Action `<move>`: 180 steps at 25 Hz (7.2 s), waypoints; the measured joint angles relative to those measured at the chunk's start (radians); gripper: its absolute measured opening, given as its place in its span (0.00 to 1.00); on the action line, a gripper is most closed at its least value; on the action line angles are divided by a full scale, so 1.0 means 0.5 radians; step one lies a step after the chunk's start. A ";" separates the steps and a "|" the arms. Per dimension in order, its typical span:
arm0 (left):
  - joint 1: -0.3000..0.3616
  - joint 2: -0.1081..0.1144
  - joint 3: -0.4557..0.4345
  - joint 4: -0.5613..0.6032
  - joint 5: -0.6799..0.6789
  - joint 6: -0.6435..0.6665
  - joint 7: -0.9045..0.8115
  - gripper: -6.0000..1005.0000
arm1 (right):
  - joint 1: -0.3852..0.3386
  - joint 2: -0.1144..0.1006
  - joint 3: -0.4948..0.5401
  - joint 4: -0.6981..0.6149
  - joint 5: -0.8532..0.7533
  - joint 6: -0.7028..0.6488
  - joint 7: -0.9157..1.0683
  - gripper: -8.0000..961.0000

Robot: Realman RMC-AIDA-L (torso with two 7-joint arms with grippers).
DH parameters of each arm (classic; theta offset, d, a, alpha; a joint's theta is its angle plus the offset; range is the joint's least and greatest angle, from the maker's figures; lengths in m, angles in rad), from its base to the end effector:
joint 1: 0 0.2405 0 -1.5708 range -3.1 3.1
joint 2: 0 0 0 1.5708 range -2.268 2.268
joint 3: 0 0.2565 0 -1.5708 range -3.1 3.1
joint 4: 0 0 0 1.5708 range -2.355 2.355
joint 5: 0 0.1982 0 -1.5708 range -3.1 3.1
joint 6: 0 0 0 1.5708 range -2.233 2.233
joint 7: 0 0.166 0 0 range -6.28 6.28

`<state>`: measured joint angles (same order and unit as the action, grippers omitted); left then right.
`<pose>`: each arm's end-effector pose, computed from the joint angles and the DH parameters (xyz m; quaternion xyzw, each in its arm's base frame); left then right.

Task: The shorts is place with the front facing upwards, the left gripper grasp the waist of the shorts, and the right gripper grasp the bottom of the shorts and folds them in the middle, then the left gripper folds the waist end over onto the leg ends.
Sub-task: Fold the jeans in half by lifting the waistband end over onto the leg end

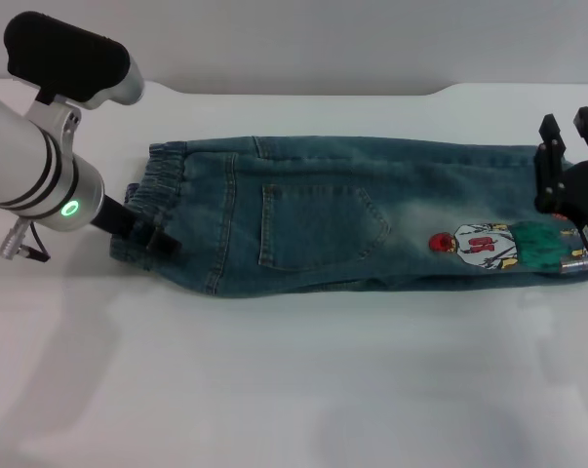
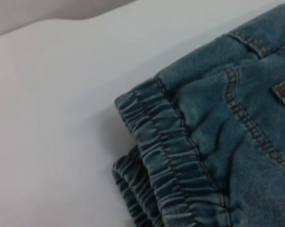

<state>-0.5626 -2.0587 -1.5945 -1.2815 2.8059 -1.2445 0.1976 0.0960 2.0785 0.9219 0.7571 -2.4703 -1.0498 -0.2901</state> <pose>-0.2263 0.3789 -0.0217 -0.8341 -0.4047 0.1700 0.3340 0.2613 0.2995 -0.0286 -0.6949 0.1562 0.3024 0.6334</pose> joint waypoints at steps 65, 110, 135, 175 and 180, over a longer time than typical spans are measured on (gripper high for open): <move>0.326 -0.001 -0.055 -1.249 -0.176 -0.280 0.064 0.06 | 0.671 0.023 -0.279 -0.421 0.304 0.602 0.401 0.32; 0.353 -0.003 -0.041 -1.432 -0.785 0.084 0.323 0.05 | 1.312 0.028 -0.764 -0.344 0.303 1.226 1.115 0.32; 0.413 0.001 -0.070 -1.446 -0.806 0.119 0.372 0.05 | 0.909 0.027 -0.388 -0.588 0.308 0.929 0.975 0.32; 0.430 0.000 -0.098 -1.358 -0.985 0.317 0.553 0.05 | 1.209 0.028 -0.700 -0.566 0.302 0.897 1.285 0.32; 0.435 -0.001 -0.082 -1.323 -0.988 0.340 0.571 0.05 | 1.120 0.028 -0.543 -0.643 0.306 0.851 1.075 0.32</move>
<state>-0.3450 -2.0594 -1.6355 -1.9431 2.3121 -1.0747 0.4834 0.6562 2.0923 0.6502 0.4357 -2.3171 -0.6241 0.2474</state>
